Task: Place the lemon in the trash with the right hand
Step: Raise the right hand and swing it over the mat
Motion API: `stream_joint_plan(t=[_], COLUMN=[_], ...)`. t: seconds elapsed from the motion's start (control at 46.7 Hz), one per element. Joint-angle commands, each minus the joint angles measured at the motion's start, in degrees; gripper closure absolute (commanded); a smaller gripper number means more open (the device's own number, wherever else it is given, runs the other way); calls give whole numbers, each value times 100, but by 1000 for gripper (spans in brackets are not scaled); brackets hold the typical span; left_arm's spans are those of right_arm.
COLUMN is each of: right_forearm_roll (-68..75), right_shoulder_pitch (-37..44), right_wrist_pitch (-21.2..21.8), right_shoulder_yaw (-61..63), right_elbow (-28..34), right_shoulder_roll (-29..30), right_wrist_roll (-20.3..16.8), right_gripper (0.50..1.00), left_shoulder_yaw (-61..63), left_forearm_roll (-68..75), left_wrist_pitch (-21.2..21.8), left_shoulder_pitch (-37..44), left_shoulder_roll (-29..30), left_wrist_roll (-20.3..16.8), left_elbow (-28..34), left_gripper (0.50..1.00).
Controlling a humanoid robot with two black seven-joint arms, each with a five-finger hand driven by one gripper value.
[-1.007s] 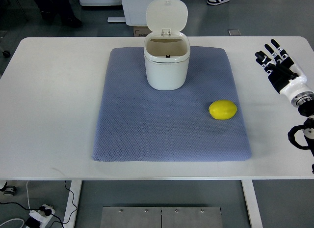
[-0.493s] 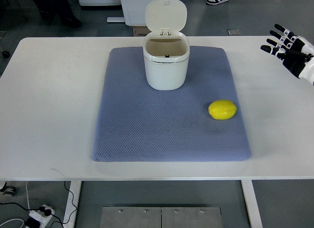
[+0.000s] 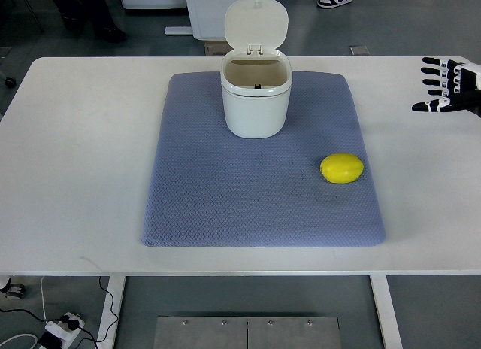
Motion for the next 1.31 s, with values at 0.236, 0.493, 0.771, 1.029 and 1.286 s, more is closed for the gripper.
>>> stream_joint_plan(t=[0.236, 0.493, 0.771, 1.029, 1.286], right_forearm_roll=[24, 33, -107, -837, -934], right_shoulder_pitch=[556, 714, 1548, 2718, 3536], right_wrist_pitch=[6, -3, -3, 41, 621], right_shoulder_yaw=[-396, -431, -1114, -2733, -3709], right_elbow=[114, 79, 78, 210, 544], right_shoulder_roll=[-23, -348, -436, -287, -50], right_wrist_roll=[49, 49, 14, 49, 233], right_gripper=[500, 500, 500, 500, 500], left_shoulder_yaw=[-4, 14, -4, -4, -4], left_forearm_roll=[-3, -3, -3, 5, -3], left_wrist_pitch=[0, 0, 0, 0, 0], left_shoulder_pitch=[1, 1, 1, 1, 1], left_shoulder_roll=[0, 0, 0, 0, 0], left_wrist_roll=[0, 0, 0, 0, 0], left_elbow=[3, 3, -6, 3, -6], left_gripper=[500, 500, 500, 500, 500])
